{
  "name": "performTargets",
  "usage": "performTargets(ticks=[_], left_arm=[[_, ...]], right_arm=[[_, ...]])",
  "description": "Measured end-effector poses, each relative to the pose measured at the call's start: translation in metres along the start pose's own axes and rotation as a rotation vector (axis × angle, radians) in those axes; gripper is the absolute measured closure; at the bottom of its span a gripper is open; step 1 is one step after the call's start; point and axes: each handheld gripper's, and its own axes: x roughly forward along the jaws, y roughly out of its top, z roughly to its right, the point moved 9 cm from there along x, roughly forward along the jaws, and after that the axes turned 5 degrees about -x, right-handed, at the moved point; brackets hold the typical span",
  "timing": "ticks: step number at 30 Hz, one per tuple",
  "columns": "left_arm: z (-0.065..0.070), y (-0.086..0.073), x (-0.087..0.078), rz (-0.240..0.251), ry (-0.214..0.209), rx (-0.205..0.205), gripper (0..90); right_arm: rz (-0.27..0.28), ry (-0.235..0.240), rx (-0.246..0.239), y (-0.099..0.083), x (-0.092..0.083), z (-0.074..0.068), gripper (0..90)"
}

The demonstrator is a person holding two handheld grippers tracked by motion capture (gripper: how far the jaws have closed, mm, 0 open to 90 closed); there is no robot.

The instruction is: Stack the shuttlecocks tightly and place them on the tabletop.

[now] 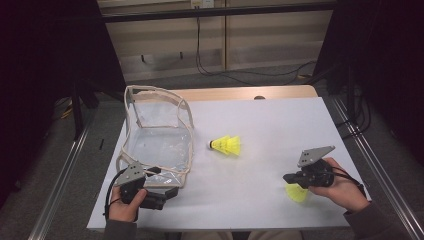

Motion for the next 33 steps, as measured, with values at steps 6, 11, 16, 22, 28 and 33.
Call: performTargets(ticks=[6,11,16,22,28,33], left_arm=[[0.0,0.0,0.0,0.002,0.0,-0.001,3.1],[0.0,0.0,0.0,-0.002,-0.001,-0.001,3.1],[0.0,0.0,-0.001,-0.002,-0.001,0.0,3.1],[0.0,0.0,-0.001,-0.002,-0.001,-0.001,3.1],[0.0,0.0,-0.001,-0.002,-0.001,0.0,3.1],[-0.001,0.0,-0.001,0.004,0.0,0.002,3.1]], right_arm=[[0.049,0.016,0.0,0.02,0.006,0.001,90.0],[0.097,0.025,-0.007,0.041,0.013,-0.001,90.0],[0.147,0.03,-0.002,0.06,0.02,0.0,90.0],[0.187,0.037,0.005,0.076,0.031,-0.001,90.0],[0.177,0.026,0.004,0.075,0.037,0.002,89.1],[0.174,0.014,0.012,0.07,0.038,0.005,88.5]])
